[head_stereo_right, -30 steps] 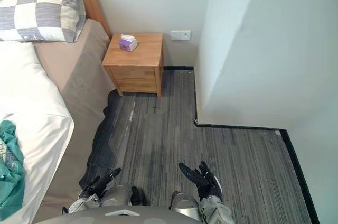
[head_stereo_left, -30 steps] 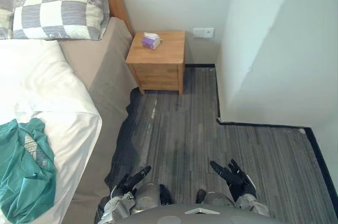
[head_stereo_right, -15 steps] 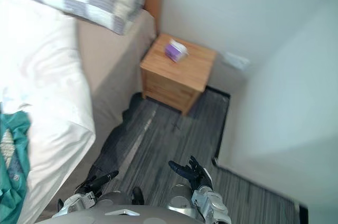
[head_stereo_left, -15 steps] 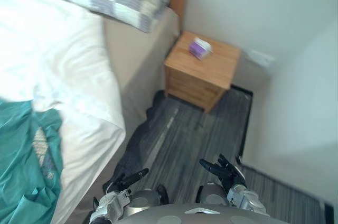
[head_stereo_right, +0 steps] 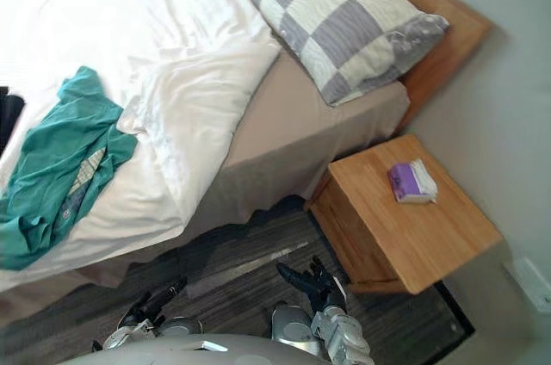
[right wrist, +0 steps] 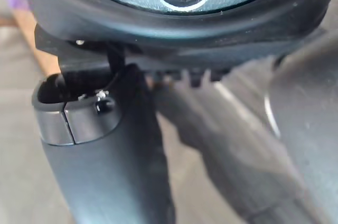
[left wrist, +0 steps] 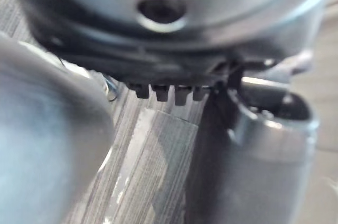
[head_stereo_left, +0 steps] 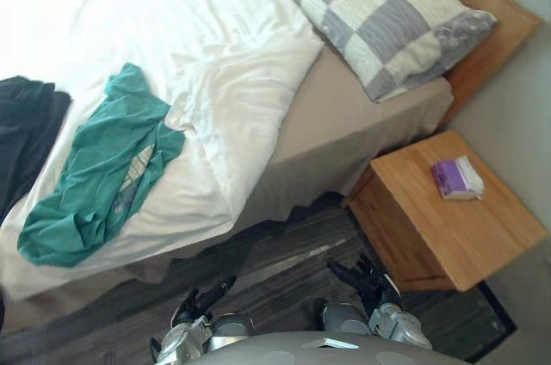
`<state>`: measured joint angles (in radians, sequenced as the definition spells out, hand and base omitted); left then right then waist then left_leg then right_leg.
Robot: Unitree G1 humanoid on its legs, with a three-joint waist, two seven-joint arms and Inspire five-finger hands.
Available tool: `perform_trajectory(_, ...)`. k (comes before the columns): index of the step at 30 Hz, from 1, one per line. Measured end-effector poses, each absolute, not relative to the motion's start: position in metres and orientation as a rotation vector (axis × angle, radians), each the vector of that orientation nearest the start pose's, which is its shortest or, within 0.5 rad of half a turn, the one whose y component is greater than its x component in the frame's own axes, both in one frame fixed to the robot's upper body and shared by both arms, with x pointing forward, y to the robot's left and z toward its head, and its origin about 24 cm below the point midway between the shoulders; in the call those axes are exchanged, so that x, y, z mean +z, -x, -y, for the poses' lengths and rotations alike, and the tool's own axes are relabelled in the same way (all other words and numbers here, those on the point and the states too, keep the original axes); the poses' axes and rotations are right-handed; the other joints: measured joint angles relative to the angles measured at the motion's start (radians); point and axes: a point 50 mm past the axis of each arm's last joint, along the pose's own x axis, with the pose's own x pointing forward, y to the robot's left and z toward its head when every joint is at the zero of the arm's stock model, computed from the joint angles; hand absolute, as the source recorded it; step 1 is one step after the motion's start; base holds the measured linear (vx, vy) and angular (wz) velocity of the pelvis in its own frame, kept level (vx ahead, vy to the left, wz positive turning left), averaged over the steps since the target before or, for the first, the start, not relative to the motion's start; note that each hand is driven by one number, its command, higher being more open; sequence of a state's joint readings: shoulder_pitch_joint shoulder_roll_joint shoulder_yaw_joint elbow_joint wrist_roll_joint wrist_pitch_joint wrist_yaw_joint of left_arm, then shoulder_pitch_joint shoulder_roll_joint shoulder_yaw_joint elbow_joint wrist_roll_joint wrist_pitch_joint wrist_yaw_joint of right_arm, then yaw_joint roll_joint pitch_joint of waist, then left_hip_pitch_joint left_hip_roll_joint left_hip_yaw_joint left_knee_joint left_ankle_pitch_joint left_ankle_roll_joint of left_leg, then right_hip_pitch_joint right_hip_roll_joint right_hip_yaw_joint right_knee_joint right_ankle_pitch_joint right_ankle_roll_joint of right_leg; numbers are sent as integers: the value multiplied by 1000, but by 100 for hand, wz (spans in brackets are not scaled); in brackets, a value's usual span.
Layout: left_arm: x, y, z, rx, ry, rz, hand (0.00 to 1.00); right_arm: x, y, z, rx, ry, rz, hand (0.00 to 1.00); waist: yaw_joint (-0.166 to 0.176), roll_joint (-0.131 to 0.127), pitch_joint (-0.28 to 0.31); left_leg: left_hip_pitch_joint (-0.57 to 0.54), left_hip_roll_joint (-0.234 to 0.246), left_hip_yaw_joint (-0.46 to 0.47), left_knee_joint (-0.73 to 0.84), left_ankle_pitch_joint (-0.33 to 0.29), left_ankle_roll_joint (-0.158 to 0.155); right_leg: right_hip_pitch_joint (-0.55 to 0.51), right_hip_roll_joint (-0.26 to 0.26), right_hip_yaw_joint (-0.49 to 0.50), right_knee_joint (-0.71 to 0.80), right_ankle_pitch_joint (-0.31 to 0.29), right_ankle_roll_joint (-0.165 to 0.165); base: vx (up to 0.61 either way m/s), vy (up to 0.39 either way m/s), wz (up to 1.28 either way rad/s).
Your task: Tidy up the quilt and then pick up the clothes from the bed and put them into the laundry hamper
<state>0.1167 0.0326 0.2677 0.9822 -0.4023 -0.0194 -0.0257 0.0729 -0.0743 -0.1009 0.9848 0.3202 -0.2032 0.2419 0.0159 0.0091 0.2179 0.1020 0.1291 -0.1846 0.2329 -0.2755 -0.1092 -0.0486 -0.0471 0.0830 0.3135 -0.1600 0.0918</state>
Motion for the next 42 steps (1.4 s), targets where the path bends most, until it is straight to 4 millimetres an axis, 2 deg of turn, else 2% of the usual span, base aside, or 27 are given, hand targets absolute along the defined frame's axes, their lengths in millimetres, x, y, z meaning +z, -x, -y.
perform_trajectory(3,-157,-95,-199,462,457,-977,100,-141,-133,188,-96,-347,-775,100,1,-3,-4,-52,5,53,-59,89,-12,4,-33,-109,-25,-2,-7,-90,-167,97)
perform_trajectory(4,-157,-95,-199,452,446,-978,100,-142,-132,189,-107,-356,-779,100,-4,-3,-4,-62,7,80,-67,103,-11,6,-41,-136,-30,0,-10,-111,-114,131)
perform_trajectory(6,-157,-94,-201,437,422,-990,100,-146,-123,194,-160,-390,-813,100,-18,1,-5,-80,44,276,-70,133,0,37,-67,-226,-56,8,-22,-110,-45,116)
perform_trajectory(8,-158,-94,-202,423,400,-1007,100,-149,-116,198,-197,-407,-827,100,-20,-2,-3,-80,49,352,-55,142,-9,53,-88,-248,-59,7,-22,-64,67,52)
perform_trajectory(9,-157,-95,-201,405,381,-1011,100,-150,-113,201,-217,-408,-837,100,-18,1,-4,-79,28,359,-45,147,-5,59,-108,-244,-65,11,-13,-89,147,16)
perform_trajectory(11,-158,-94,-201,366,341,-1027,100,-151,-107,203,-248,-410,-853,100,-26,-3,-21,-63,-5,370,-101,175,22,71,-123,-232,-110,21,8,-81,147,4)
perform_trajectory(12,-158,-93,-202,324,290,-1044,100,-153,-98,202,-275,-425,-871,100,-38,-13,-39,-41,-35,362,-178,220,33,73,-128,-213,-142,29,18,-24,133,37)
perform_trajectory(13,-159,-93,-201,282,250,-1061,100,-155,-93,203,-334,-471,-873,100,-56,-20,-45,-15,-59,342,-265,270,42,81,-132,-209,-163,40,12,6,125,45)
perform_trajectory(15,-159,-95,-201,264,238,-1065,100,-158,-82,203,-423,-517,-883,100,-62,-31,-44,9,-75,329,-320,302,49,92,-142,-218,-178,48,18,17,79,33)
perform_trajectory(18,-159,-93,-204,266,232,-1074,100,-163,-59,200,-564,-581,-912,100,-62,-45,-56,11,-84,323,-322,302,49,113,-145,-214,-197,53,23,30,27,10)
perform_trajectory(20,-159,-91,-207,273,224,-1079,100,-162,-55,203,-662,-617,-888,100,-74,-47,-57,11,-82,330,-323,302,49,123,-141,-213,-211,65,26,23,1,-4)
perform_trajectory(22,-160,-91,-207,276,224,-1084,100,-154,-58,216,-753,-624,-800,100,-77,-42,-59,10,-78,355,-323,300,46,124,-136,-201,-226,77,27,-8,8,-18)
perform_trajectory(23,-160,-90,-207,277,224,-1085,100,-145,-59,231,-810,-606,-722,100,-77,-41,-60,12,-73,374,-323,297,42,122,-131,-186,-231,83,27,-16,9,-27)
perform_trajectory(24,-160,-89,-208,279,222,-1088,100,-135,-66,243,-852,-583,-643,100,-79,-39,-62,14,-70,380,-324,295,40,120,-127,-181,-231,84,27,-19,-3,-26)
perform_trajectory(26,-160,-86,-210,283,221,-1092,100,-103,-79,285,-951,-474,-444,100,-101,-48,-63,15,-63,383,-324,293,37,120,-121,-178,-231,86,25,-21,-18,-7)
perform_trajectory(27,-160,-85,-210,282,222,-1091,100,-93,-83,298,-966,-431,-393,100,-103,-48,-63,16,-63,384,-324,293,36,120,-120,-177,-231,87,24,-20,-10,-3)
perform_trajectory(29,-160,-85,-211,279,224,-1091,100,-46,-96,345,-992,-258,-195,100,-104,-53,-64,17,-62,385,-324,293,36,120,-120,-175,-231,89,23,0,0,0)
perform_trajectory(30,-159,-84,-212,279,223,-1090,100,-34,-100,354,-983,-202,-159,100,-105,-55,-64,17,-62,385,-324,293,36,121,-119,-175,-231,90,22,0,0,0)
perform_trajectory(31,-159,-83,-214,279,219,-1090,100,-12,-109,370,-959,-108,-96,100,-108,-60,-65,17,-61,385,-324,293,36,121,-118,-175,-231,92,20,0,0,0)
perform_trajectory(33,-159,-82,-218,283,210,-1099,100,15,-129,384,-902,8,-32,100,-112,-70,-67,17,-58,384,-324,294,34,121,-115,-175,-231,94,18,-17,-3,0)
perform_trajectory(35,-159,-81,-222,287,202,-1108,100,35,-154,388,-825,70,19,100,-113,-79,-70,15,-54,380,-324,297,33,120,-111,-176,-230,95,17,-45,-12,3)
perform_trajectory(37,-158,-80,-224,290,198,-1113,100,60,-193,382,-671,175,41,100,-112,-84,-72,9,-51,366,-324,303,32,119,-108,-188,-229,94,16,-61,-20,13)
perform_trajectory(38,-159,-79,-223,290,198,-1115,100,66,-203,379,-630,205,45,100,-110,-83,-72,7,-51,362,-324,305,32,119,-108,-191,-228,94,16,-58,-15,16)
perform_trajectory(40,-159,-78,-223,292,199,-1128,100,90,-242,363,-476,298,74,100,-101,-76,-75,-7,-52,340,-324,314,33,117,-109,-211,-228,93,15,-41,-11,25)
perform_trajectory(41,-159,-79,-223,293,199,-1129,100,97,-250,359,-441,313,84,100,-101,-75,-76,-13,-52,335,-324,317,33,117,-110,-219,-228,94,15,-30,-15,39)
perform_trajectory(42,-159,-78,-224,294,199,-1136,100,110,-268,351,-375,337,108,100,-97,-73,-76,-27,-52,319,-324,324,33,112,-111,-236,-228,95,14,-15,-20,42)
